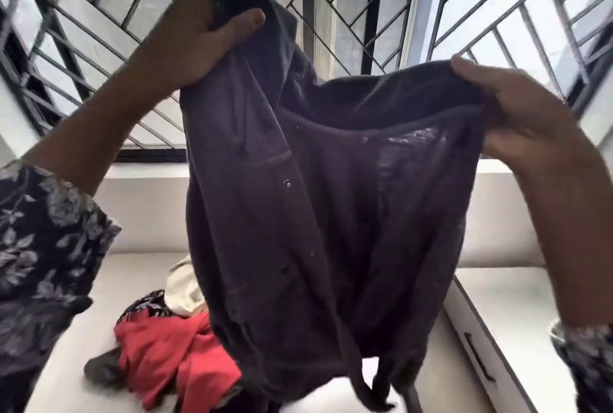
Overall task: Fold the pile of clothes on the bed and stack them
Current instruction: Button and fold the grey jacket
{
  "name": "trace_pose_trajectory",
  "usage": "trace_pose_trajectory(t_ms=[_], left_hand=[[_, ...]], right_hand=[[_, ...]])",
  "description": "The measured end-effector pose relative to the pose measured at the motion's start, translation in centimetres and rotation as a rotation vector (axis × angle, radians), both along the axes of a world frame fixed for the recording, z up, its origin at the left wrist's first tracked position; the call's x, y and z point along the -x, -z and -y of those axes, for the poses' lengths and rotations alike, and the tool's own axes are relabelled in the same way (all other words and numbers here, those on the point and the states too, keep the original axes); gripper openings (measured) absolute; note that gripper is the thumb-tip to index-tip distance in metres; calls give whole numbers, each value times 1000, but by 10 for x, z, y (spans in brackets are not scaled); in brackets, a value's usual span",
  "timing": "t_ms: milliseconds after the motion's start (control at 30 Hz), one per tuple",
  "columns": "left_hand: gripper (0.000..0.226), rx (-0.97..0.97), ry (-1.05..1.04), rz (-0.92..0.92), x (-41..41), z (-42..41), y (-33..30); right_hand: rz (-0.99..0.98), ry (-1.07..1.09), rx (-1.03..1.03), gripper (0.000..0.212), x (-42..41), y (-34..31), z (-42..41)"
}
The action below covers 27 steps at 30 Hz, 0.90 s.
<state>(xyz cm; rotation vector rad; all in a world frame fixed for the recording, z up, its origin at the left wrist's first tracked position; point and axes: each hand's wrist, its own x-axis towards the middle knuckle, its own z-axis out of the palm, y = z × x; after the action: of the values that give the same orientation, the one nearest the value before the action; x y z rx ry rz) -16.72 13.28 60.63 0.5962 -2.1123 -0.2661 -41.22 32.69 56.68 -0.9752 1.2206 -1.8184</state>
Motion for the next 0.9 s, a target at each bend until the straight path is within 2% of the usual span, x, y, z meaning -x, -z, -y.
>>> trace_pose_trajectory(t_ms=[133, 233, 300, 367, 467, 567, 667, 767, 900], left_hand=[[47, -93, 67, 152, 32, 19, -7], [41, -215, 115, 442, 75, 49, 41], [41, -318, 108, 648, 100, 76, 104], [37, -455, 148, 811, 125, 103, 196], [45, -633, 83, 1001, 146, 124, 355], [33, -792, 5, 991, 160, 144, 509], [36, -816, -48, 873, 173, 160, 600], [39, -745, -95, 747, 200, 187, 636], [34, -574, -90, 648, 236, 229, 644]], right_hand=[[46, 8, -44, 18, 26, 3, 10], [97, 55, -199, 12, 45, 46, 43], [108, 109, -312, 9, 55, 96, 63], [107, 182, -477, 11, 65, 174, 84], [139, 219, -774, 13, 75, 320, 107], [211, 328, -965, 23, 95, 480, 124], [259, 380, -980, 15, 109, 587, 135], [262, 462, -986, 29, 133, 632, 158], [262, 360, -702, 7, 159, 622, 203]])
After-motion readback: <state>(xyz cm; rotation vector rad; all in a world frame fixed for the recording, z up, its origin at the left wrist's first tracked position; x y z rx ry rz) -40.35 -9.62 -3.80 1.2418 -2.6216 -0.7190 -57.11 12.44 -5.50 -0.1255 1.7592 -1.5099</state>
